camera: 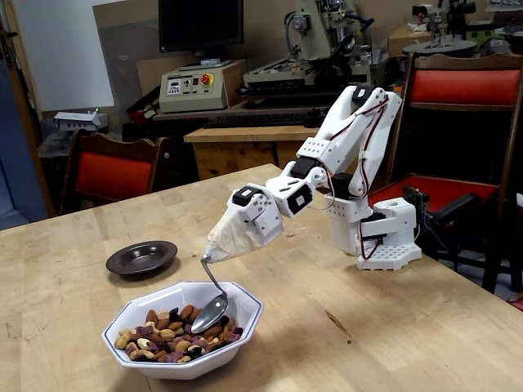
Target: Use spoon to take food
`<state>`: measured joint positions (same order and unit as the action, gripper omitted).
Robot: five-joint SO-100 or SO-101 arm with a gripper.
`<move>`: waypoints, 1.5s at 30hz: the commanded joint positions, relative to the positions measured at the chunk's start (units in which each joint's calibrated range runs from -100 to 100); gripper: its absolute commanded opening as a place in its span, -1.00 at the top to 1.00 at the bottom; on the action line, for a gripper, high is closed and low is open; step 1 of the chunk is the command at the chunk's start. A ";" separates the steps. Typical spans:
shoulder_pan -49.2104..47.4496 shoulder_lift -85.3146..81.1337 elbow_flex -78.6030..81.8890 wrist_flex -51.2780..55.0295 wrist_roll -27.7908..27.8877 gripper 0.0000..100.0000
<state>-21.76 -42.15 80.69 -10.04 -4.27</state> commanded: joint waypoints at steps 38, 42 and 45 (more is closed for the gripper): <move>-0.09 -7.70 -1.67 0.23 0.20 0.92; -0.09 -10.53 -1.31 0.31 0.20 0.92; -0.02 -10.61 -0.69 0.31 0.20 0.92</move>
<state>-21.76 -50.56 80.78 -9.72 -4.32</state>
